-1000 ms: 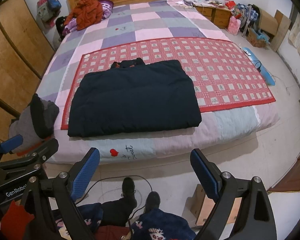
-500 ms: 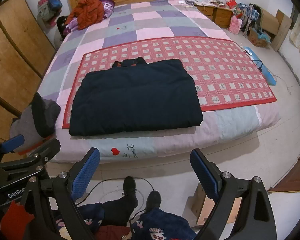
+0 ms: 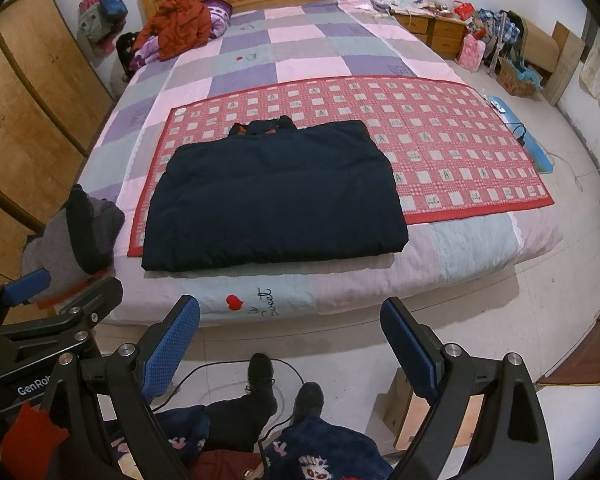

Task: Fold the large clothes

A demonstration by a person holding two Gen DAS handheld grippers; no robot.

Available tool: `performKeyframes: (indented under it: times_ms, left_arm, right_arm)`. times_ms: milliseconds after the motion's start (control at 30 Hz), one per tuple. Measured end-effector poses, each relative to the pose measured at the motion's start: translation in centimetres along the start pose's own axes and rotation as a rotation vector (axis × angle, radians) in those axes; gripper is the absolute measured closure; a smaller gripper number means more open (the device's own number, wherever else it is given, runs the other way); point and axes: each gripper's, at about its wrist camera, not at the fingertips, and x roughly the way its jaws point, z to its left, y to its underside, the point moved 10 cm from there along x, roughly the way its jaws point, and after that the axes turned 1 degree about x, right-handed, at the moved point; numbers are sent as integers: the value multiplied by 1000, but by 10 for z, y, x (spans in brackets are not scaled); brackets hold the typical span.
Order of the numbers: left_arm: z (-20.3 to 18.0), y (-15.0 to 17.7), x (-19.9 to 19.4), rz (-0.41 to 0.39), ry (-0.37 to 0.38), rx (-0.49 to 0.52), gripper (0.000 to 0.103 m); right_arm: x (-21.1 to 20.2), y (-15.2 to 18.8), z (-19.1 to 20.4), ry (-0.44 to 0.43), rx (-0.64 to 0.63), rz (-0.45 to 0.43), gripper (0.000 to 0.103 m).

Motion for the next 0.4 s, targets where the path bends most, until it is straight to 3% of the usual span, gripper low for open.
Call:
performKeyframes:
  times_ms: [400]
  left_arm:
    - [6,-1,-10,-15,13,11,2]
  right_arm:
    - [-3,3,12,3,-4,-5,9]
